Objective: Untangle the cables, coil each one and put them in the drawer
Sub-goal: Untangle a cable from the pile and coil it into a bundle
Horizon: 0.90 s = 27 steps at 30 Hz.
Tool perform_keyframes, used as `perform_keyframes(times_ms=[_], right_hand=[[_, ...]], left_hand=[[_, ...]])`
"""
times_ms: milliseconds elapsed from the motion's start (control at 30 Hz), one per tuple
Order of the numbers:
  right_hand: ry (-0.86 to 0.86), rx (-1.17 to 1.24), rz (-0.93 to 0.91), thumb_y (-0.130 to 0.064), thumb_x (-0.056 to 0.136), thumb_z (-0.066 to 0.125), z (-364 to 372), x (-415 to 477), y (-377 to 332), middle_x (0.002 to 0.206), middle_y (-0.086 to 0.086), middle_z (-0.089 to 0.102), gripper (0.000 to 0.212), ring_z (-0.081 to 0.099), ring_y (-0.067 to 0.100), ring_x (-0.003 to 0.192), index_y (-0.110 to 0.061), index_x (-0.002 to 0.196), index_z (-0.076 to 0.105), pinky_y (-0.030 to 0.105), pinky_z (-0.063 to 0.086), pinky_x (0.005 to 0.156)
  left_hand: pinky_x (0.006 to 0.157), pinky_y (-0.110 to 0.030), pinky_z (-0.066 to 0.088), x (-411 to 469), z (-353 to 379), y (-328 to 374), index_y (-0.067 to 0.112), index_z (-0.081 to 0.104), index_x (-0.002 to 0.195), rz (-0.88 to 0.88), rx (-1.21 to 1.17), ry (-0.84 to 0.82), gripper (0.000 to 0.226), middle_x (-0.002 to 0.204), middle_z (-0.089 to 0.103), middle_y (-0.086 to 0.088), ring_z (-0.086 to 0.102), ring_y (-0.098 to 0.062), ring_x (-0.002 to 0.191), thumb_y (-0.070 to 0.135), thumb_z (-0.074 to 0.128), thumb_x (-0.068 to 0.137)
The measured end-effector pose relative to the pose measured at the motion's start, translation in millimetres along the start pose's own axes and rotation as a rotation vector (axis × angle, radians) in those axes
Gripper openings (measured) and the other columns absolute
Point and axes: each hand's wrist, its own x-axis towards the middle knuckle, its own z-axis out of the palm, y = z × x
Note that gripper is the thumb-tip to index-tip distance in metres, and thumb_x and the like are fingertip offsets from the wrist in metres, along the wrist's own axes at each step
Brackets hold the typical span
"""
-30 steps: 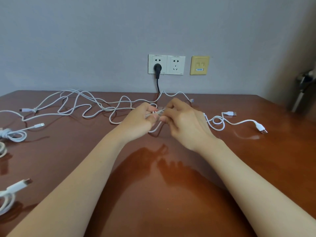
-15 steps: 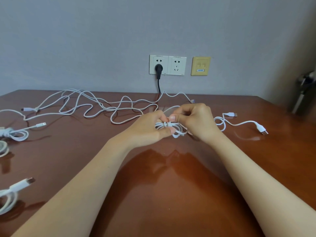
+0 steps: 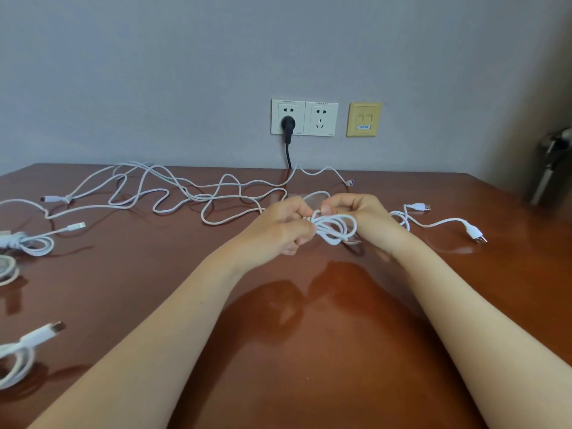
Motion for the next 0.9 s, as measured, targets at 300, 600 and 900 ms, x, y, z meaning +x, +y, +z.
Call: perform_keyframes(times_ms=[300,600,900], right_hand=[[0.058,0.154,0.01,-0.005,0.087,0.06,20,2,11,0.052,-0.006,0.059,0.019,0.035,0.007,0.043,-0.016,0.074,0.067,0.015,0.031,0.038],[0.141,-0.527,-0.307,-0.014,0.086,0.063,35,-5,-1,0.056,-0.013,0.055,0.013,0.049,-0.004,0.052,-0.018,0.073,0.062,0.008,0.034,0.053],[0.221,-0.794,-0.584,-0.019,0.085,0.062,30,-10,-6,0.081,0.005,0.067,0.013,0.06,0.022,0.078,-0.009,0.083,0.068,0.032,0.047,0.07]], left_hand=[[0.042,-0.017,0.024,1,-6,5,0.016,0.047,0.098,0.034,-0.219,0.162,0.029,0.047,0.044,0.003,0.024,-0.006,0.036,0.009,0.052,0.07],[0.039,-0.015,0.025,6,-13,3,0.013,0.057,0.091,0.047,-0.17,0.382,0.028,0.059,0.037,-0.006,0.026,-0.004,0.034,-0.005,0.036,0.095],[0.057,-0.024,0.037,7,-12,-8,0.018,0.06,0.113,0.072,0.343,0.361,0.028,0.082,0.063,-0.009,0.044,-0.021,0.051,0.009,0.041,0.096]])
